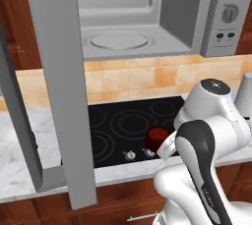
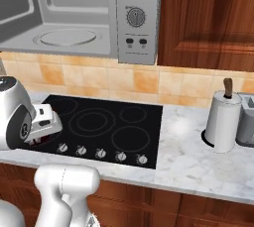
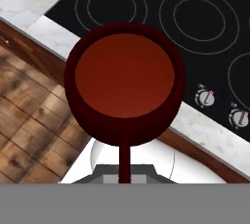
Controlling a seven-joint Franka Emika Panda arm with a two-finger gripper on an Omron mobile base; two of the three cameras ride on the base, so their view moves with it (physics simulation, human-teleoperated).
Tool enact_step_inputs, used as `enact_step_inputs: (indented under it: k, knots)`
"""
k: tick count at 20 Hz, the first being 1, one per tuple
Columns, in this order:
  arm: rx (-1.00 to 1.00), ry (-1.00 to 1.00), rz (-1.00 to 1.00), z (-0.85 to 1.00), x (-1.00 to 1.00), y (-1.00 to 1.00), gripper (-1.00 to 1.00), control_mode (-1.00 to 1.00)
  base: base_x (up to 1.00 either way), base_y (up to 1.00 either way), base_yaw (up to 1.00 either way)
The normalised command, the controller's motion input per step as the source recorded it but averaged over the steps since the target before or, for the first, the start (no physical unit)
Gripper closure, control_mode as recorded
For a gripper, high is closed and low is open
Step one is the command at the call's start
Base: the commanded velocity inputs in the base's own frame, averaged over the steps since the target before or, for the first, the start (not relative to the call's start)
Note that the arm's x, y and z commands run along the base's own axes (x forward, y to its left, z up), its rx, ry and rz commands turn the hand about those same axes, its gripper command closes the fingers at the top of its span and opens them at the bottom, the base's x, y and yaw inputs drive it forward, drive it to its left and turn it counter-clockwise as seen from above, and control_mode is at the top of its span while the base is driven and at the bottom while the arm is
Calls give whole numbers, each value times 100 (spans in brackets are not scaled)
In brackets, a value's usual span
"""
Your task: Place the microwavable item in the microwave. Then, close the microwave door and press the start button.
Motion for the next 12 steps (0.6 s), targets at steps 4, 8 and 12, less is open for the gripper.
enact_step_inputs:
  k: [4,8,12]
  knots:
    - [0,0,0,0,0,0,100,100,24,0,17]
    - [2,-3,6,8,4,-4,100,-100,0,0,0]
    - [0,-11,0,66,0,-2,100,-100,0,0,0]
